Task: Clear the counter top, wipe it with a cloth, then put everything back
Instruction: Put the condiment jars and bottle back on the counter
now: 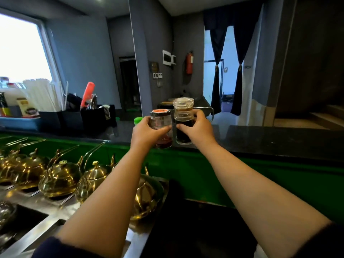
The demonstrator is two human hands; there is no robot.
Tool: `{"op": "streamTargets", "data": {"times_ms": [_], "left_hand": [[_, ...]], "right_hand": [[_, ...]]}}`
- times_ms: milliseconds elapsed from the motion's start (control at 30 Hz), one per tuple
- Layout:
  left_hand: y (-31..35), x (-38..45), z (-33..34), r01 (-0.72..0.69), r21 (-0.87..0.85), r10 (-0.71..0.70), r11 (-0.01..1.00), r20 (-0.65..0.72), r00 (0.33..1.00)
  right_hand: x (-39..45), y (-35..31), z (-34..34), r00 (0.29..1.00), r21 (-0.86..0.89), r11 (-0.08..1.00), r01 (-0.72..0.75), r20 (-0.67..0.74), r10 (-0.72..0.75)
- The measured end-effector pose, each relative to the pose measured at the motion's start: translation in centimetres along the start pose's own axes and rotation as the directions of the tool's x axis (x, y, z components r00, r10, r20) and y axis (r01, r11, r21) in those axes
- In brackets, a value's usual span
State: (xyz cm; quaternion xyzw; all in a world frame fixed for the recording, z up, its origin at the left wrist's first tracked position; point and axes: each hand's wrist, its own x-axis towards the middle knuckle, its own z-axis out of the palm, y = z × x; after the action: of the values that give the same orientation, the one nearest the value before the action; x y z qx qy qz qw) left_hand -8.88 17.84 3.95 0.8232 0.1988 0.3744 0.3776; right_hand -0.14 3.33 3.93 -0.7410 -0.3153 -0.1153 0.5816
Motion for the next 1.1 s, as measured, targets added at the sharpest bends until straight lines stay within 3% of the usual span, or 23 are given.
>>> {"op": "streamTargets", "data": {"times_ms": [500,733,900,1100], "left_hand": [[-4.7,8.2,3.9,-0.006,0.019,0.006,1.000,0.042,0.999],[-5.8,8.7,4.9,0.001,-0.052,0.003,0.999,0.076,0.997],[-5.5,7.7,5.3,-0.045,-0.047,0.046,0.998,0.011,0.999],[-7.9,5.9,5.9,-0.032,-0.052,0.034,0.998,0.051,0.998]], "right_hand": [[8.5,5.8,6.3,0.994,0.011,0.994,-0.105,-0.038,0.105],[9.2,7.5,6.9,0.989,-0.009,0.990,-0.144,-0.038,0.143],[9.5,8.1,6.8,0.987,0.011,0.987,-0.158,-0.014,0.158],[9.2,9.5,6.6,0.956,-0.109,0.951,-0.288,0.019,0.292]]}}
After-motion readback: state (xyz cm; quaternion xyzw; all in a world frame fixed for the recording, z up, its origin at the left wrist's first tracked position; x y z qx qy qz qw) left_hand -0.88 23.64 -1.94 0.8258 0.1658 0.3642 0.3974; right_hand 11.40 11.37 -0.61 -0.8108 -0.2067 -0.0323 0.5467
